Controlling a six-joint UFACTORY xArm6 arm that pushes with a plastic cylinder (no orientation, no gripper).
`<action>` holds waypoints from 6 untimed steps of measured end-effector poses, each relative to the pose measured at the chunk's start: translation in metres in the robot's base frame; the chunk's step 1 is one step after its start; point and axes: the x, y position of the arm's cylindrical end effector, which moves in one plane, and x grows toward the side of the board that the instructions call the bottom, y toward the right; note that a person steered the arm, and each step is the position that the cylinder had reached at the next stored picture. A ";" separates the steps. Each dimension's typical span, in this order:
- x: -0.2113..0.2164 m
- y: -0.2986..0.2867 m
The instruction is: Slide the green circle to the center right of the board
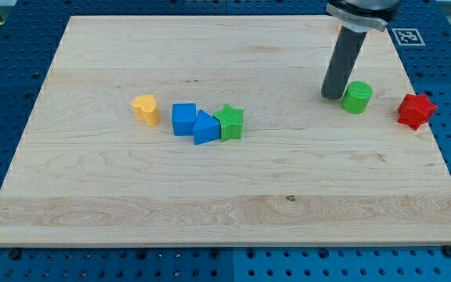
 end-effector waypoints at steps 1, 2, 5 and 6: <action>0.002 0.000; 0.009 0.015; 0.017 0.039; 0.028 0.042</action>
